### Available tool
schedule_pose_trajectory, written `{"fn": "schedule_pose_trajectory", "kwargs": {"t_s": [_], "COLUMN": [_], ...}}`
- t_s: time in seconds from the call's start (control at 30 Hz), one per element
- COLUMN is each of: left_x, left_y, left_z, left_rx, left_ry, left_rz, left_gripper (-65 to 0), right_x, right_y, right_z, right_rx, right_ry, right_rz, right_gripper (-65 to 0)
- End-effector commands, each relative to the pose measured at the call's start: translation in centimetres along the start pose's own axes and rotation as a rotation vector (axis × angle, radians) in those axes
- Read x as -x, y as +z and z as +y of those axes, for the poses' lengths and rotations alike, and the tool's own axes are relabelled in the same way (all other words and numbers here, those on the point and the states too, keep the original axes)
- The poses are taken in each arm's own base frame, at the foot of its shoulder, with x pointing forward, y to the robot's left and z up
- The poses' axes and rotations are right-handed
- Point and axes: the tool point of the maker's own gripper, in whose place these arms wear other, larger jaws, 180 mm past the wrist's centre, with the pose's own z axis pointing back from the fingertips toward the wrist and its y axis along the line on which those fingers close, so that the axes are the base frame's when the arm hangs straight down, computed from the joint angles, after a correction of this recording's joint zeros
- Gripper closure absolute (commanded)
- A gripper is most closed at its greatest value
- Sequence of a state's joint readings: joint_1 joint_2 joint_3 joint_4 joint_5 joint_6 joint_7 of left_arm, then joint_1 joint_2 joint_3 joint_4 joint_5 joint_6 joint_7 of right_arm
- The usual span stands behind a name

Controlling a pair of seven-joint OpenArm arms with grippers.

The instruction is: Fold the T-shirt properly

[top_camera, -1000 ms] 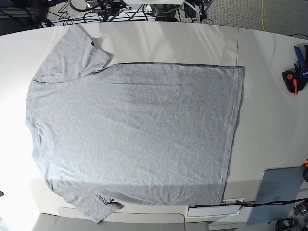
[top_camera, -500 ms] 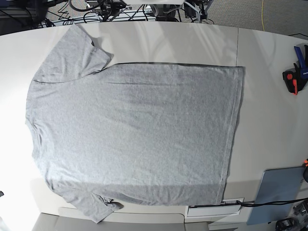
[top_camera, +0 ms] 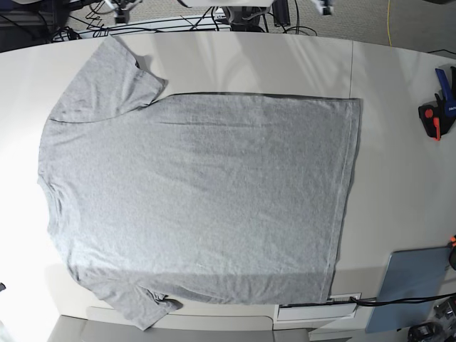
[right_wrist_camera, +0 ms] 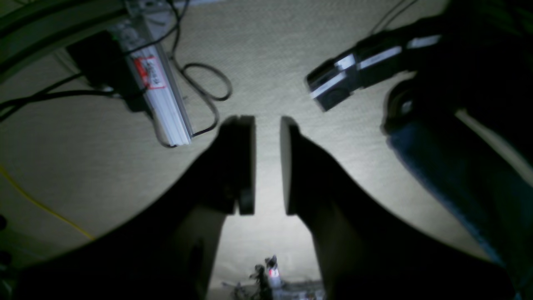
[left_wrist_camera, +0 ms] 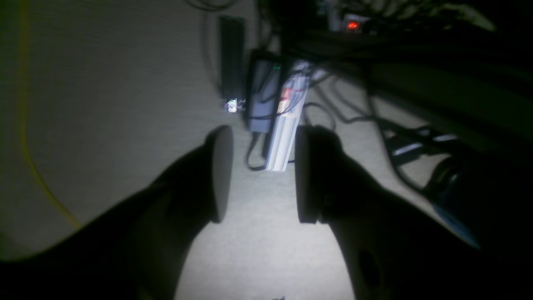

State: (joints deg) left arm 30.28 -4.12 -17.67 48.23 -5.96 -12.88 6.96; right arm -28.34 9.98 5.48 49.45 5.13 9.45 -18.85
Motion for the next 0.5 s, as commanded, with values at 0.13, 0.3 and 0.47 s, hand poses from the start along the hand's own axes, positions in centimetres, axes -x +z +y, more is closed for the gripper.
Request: {"fn": "schedule_pose_trajectory", "kwargs": {"t_s": [0.13, 0.3, 0.47], "left_x": [0.2, -1.2, -4.9], "left_y": [4.3, 8.8, 12.8], "left_z": [3.1, 5.0, 6.4], "left_rx": [-0.082, -0.123, -0.151], "left_ry": [0.019, -0.083, -0.22], "left_rz": [-0.04, -0.098, -0.171], "left_gripper": [-25.3, -25.3, -25.3], "right_x": [0.0, -0.3, -2.5], "right_y": [4.6, 9.6, 14.6], "right_z": [-3.4, -4.3, -3.2], "right_rx": [0.027, 0.007, -0.034], "right_ry": [0.045, 0.134, 0.27], "right_rz": [-0.061, -0.096, -0.171], "right_gripper": [-11.2, -11.2, -11.2]}}
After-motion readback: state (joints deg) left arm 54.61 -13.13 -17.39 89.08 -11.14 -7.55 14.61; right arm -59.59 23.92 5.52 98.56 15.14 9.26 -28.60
